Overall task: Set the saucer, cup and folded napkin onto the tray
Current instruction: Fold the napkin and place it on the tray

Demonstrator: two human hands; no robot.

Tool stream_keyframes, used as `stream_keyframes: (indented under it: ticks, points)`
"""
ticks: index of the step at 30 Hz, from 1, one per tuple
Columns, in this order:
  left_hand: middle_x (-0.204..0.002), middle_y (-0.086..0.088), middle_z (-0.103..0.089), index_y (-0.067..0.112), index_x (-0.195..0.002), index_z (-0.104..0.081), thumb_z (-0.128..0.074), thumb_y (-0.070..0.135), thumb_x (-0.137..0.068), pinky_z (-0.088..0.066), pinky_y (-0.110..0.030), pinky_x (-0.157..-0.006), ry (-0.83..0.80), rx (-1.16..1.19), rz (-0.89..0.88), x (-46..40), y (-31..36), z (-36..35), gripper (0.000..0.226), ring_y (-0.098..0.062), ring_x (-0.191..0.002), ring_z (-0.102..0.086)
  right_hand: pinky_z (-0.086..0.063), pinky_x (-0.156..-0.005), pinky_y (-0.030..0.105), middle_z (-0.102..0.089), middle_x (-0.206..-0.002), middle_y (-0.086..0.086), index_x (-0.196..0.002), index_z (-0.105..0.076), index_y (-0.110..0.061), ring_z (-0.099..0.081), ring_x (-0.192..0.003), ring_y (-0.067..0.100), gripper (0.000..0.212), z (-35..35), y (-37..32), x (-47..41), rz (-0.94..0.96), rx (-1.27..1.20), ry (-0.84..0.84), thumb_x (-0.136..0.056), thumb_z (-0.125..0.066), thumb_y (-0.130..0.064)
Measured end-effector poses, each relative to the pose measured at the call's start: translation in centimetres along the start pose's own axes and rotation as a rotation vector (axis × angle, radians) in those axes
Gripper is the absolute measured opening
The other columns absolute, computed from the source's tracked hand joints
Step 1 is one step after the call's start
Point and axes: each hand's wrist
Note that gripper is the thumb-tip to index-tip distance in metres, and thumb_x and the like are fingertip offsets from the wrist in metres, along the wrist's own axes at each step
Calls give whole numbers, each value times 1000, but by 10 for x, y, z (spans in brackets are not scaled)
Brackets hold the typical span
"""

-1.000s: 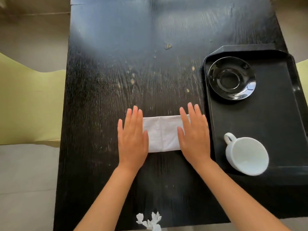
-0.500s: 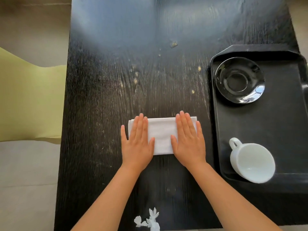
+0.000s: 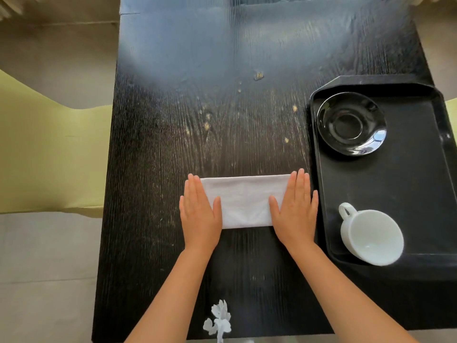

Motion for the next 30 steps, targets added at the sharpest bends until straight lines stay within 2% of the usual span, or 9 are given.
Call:
stream_keyframes:
  ticks: [2, 3, 5, 7, 11, 15, 18, 23, 30]
  points:
    - [-132, -15, -52, 5, -135, -42, -43, 29, -96, -46, -42, -99, 98, 110, 79, 2, -4, 12, 45, -27, -120, -49, -33, -107, 43, -37, -147, 16, -143, -26, -3, -32, -135, 30, 60, 8, -2, 7, -34, -142, 71, -93, -49, -27]
    - [-119, -14, -59, 4, -125, -51, -44, 28, -96, -51, -36, -87, 124, 139, 103, 4, -5, 16, 38, -25, -107, -55, -41, -99, 41, -46, -138, 16, -139, -33, -3, -41, -125, 30, 54, 11, -2, 10, -56, -205, 103, -92, -51, -23]
    - [-104, -12, -61, 3, -110, -59, -49, 24, -95, -47, -28, -71, 127, 188, 135, 6, -4, 21, 28, -19, -89, -56, -45, -83, 35, -54, -123, 16, -133, -43, -3, -46, -111, 29, 43, 15, -2, 14, -118, -317, 115, -93, -51, -17]
    - [-98, -10, -60, 4, -101, -63, -54, 23, -93, -41, -27, -65, 99, 216, 191, 5, 0, 24, 23, -15, -81, -52, -44, -79, 32, -55, -116, 16, -126, -50, -4, -48, -106, 28, 36, 18, -2, 12, -189, -413, 105, -92, -52, -16]
    - [-89, -8, -61, 5, -100, -59, -60, 17, -87, -45, -32, -63, 58, 286, 288, 0, 3, 27, 18, -20, -78, -56, -47, -74, 34, -59, -105, 14, -108, -58, -3, -54, -95, 25, 23, 24, -3, 3, -292, -510, 72, -89, -56, -16]
    - [-83, -11, -59, 0, -84, -61, -58, 11, -85, -43, -30, -57, 19, 280, 322, -2, 4, 24, 11, -25, -73, -57, -40, -62, 30, -59, -99, 13, -89, -59, -3, -53, -81, 22, 12, 25, -6, -3, -363, -526, 12, -87, -54, -14]
    - [-86, -10, -57, 1, -82, -60, -59, 11, -86, -42, -26, -56, 13, 271, 293, 1, 4, 22, 10, -23, -75, -56, -41, -62, 33, -57, -96, 11, -88, -57, -5, -55, -87, 26, 11, 28, -6, -3, -370, -543, 7, -87, -52, -15]
    - [-73, 4, -51, 9, -83, -54, -57, 10, -86, -41, -24, -56, -36, 420, 312, 7, -1, 25, 5, -16, -72, -52, -36, -52, 25, -57, -83, 0, -88, -53, -14, -53, -74, 17, 3, 38, -2, 0, -355, -655, -26, -87, -54, -16]
    - [-99, -7, -64, 18, -90, -56, -61, 2, -83, -54, -31, -72, -129, 845, 409, 8, -9, 52, 18, -20, -92, -63, -37, -52, 20, -59, -71, -6, -87, -54, -19, -55, -69, 13, 13, 69, 4, 1, -273, -811, 16, -80, -60, -10]
Point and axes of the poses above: each hand's wrist, its own x-axis away from the middle knuckle, its own z-axis out of the back of the hand, y = z × x
